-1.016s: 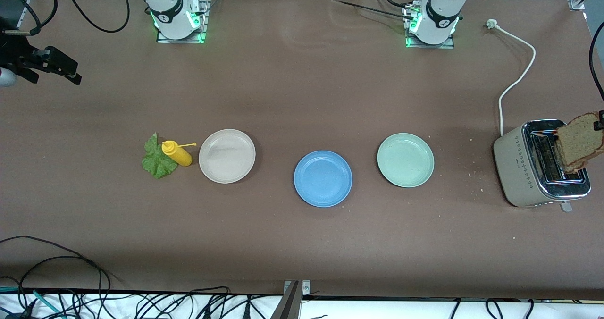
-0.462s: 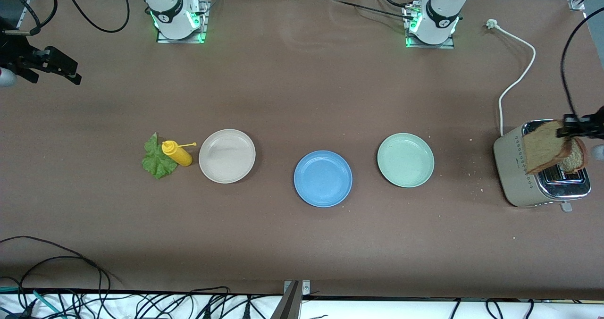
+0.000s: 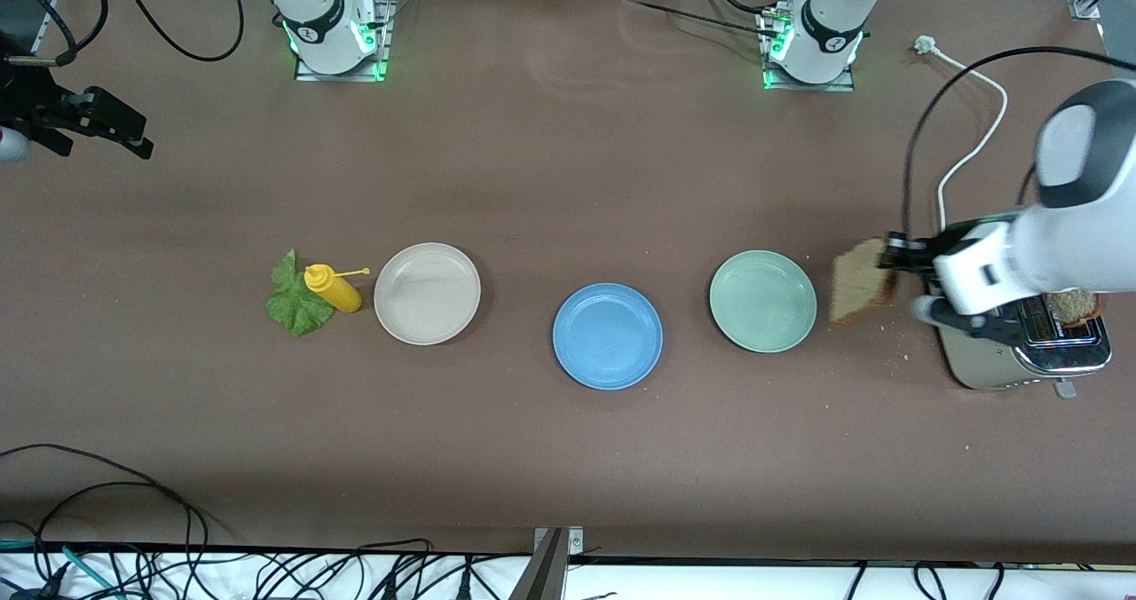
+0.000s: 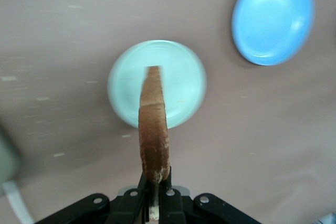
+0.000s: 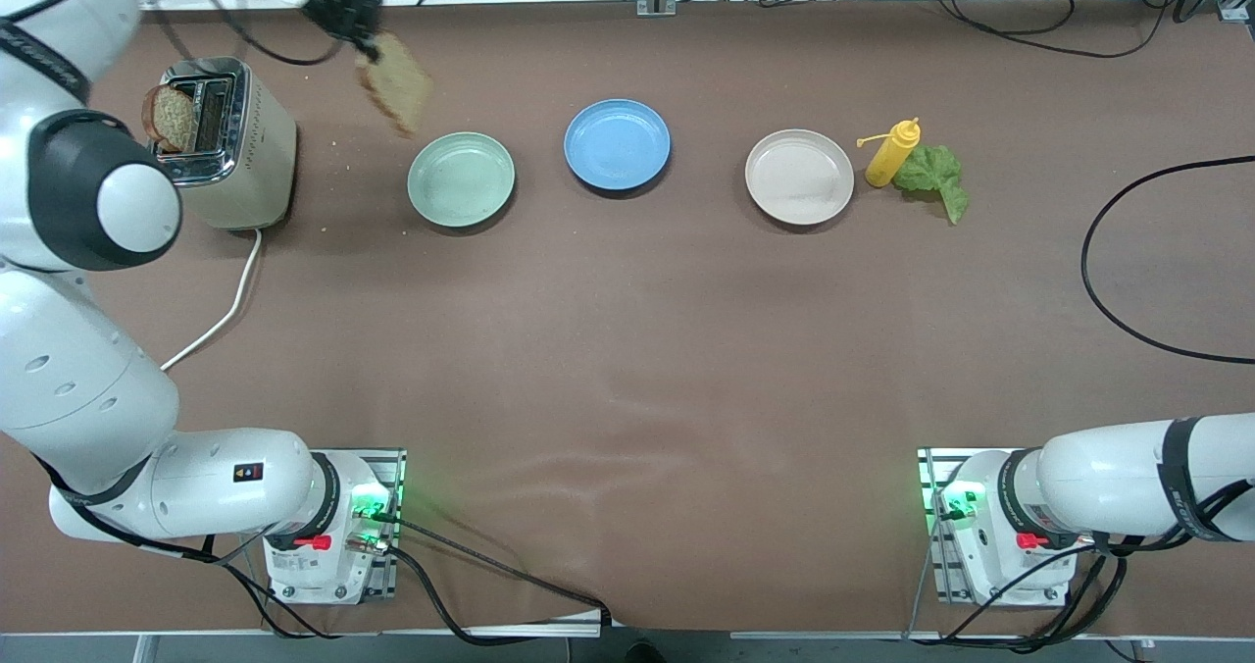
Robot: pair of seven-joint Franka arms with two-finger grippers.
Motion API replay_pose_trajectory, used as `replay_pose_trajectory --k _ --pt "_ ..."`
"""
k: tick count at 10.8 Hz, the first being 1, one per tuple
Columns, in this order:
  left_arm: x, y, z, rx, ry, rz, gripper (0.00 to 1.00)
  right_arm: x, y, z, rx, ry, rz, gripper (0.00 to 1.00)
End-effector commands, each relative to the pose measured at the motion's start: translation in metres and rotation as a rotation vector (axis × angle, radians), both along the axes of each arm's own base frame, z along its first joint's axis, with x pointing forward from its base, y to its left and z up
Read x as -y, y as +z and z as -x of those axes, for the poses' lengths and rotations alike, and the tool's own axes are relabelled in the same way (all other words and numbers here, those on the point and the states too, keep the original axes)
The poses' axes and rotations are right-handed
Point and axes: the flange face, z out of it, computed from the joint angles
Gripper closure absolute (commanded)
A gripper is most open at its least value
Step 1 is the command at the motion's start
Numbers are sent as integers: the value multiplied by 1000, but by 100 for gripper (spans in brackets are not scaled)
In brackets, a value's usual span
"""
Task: Make sandwich in blue plate with both arms
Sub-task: 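Carry the bread slice with the left gripper over the blue plate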
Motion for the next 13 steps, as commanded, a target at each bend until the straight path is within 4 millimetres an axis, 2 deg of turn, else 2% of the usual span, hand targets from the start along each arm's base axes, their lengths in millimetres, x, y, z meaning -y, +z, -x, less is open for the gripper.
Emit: replay_pose_trajectory --k 1,2,4,5,7,9,10,11,13 --pt "76 -45 1 -143 55 180 100 0 6 2 -1 0 -12 0" --pt "104 -58 3 -167 52 205 100 0 6 2 -1 0 -12 0" --pt "153 -75 3 -192 151 225 100 1 6 2 -1 -1 -12 0" --pt "172 -98 1 -242 194 290 100 0 6 2 -1 2 -12 0" --pt "192 -125 -13 -204 284 385 100 1 5 1 -2 0 -12 0" --pt "220 -142 -17 -139 302 391 100 1 5 1 -2 0 -12 0" --pt "227 -152 -19 -117 315 391 100 1 6 2 -1 -1 -12 0" --pt "224 -161 -26 -100 348 404 100 1 6 2 -1 0 -12 0" --pt "239 -169 -25 -81 363 422 100 2 5 1 -2 -1 -12 0"
